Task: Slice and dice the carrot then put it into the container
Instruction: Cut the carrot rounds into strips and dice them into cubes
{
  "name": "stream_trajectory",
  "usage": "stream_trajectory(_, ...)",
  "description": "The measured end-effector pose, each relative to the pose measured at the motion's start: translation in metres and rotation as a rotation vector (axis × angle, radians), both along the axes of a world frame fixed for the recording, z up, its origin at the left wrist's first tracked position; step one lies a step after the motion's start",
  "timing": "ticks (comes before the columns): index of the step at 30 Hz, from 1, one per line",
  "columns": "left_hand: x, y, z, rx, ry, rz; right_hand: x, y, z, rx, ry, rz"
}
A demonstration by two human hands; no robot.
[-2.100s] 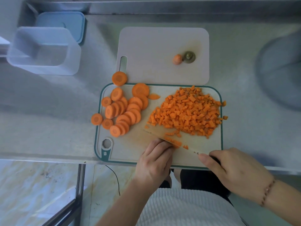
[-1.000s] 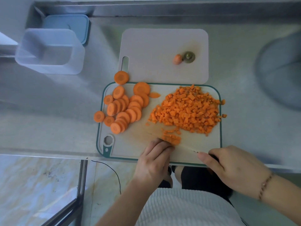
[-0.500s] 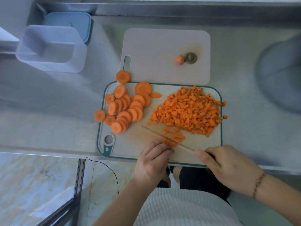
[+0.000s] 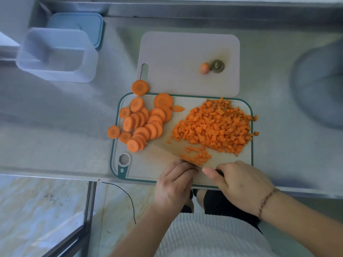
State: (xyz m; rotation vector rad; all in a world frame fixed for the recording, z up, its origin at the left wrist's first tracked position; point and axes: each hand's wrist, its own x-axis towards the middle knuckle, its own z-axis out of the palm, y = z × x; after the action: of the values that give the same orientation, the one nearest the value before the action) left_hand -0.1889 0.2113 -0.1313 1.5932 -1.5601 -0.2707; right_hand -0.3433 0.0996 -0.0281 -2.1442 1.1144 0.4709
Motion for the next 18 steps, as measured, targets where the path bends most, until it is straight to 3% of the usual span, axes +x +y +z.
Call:
stream_trajectory(6, 0.004, 0.004, 0.0, -0.04, 0.013, -0.028, -0.025, 0.003, 0.004, 0.06, -0.098, -0.154)
stream_trajectory(18, 0.016, 0.027, 0.004, -0.028, 0.009, -0.033, -0.03, 0.007, 0.0, 0.026, -0.004, 0.007)
